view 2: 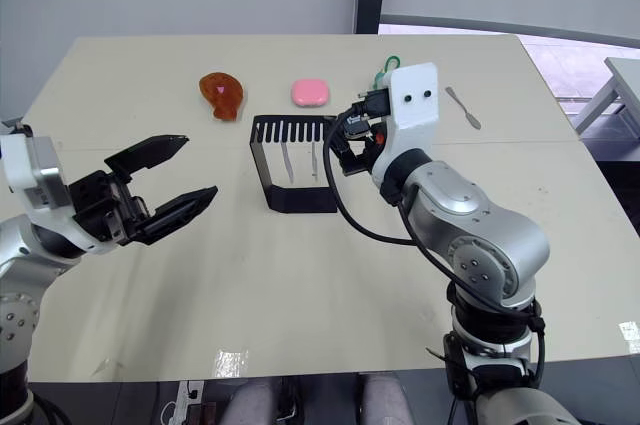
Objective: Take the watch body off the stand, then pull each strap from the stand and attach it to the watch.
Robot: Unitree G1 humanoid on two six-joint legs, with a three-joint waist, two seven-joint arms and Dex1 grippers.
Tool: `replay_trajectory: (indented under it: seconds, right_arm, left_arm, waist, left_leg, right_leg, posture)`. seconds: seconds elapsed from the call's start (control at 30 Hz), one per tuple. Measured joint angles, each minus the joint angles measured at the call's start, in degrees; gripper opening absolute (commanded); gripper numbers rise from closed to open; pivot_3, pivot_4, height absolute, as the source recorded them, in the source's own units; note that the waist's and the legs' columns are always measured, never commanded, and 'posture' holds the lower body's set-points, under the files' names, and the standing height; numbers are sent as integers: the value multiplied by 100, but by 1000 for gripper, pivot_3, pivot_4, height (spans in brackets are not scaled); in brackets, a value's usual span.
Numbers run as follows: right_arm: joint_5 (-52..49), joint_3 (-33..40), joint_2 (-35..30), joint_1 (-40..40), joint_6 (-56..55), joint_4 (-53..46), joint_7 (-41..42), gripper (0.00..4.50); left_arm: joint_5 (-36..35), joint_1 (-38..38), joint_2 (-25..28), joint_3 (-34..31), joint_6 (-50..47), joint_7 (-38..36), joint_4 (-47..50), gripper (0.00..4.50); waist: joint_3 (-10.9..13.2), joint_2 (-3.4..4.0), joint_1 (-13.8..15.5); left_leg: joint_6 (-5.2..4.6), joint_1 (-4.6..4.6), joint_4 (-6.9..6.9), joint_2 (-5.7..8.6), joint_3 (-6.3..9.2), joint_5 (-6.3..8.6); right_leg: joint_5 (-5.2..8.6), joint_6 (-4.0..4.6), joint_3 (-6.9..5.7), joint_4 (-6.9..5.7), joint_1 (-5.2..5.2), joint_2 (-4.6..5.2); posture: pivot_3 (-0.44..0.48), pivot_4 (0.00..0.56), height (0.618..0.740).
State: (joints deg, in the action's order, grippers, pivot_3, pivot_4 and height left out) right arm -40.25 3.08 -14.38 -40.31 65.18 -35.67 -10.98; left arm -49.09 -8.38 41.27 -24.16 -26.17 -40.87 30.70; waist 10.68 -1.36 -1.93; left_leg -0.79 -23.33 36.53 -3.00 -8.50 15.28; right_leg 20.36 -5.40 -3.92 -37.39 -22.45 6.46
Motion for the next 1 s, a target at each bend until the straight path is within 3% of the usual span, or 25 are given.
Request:
replay_trajectory:
  seconds: [0.2, 0.3, 0.43, 1.0]
  right_arm:
    - [44, 0, 24, 0, 2, 0, 29, 4468]
    - [72, 0, 35, 1, 2, 0, 47, 3606]
    - [82, -1, 64, 1, 3, -1, 75, 1629]
    - [60, 406, 71, 17, -187, -1, 321, 1577]
  left_arm:
    - [11, 0, 0, 0, 0, 0, 0, 4500]
    - [20, 2, 0, 0, 0, 0, 0, 4500]
    - [25, 2, 0, 0, 0, 0, 0, 4500]
    - [69, 1, 1, 1, 0, 0, 0, 4500]
  waist:
    - [0, 0, 0]
    - [0, 0, -1]
    - [0, 0, -1]
    - [0, 0, 1]
  left_leg:
    - [0, 0, 0, 0, 0, 0]
    - [0, 0, 0, 0, -1, 0]
    - [0, 0, 0, 0, -1, 0]
    - [0, 0, -1, 0, -1, 0]
  right_leg:
    - [0, 0, 1, 0, 0, 0]
    - [0, 0, 1, 0, 0, 0]
    - [0, 0, 1, 0, 0, 0]
    - [0, 0, 1, 1, -1, 0]
  posture:
    - [0, 150, 740]
    - [0, 150, 740]
    - [0, 150, 740]
    - [0, 150, 740]
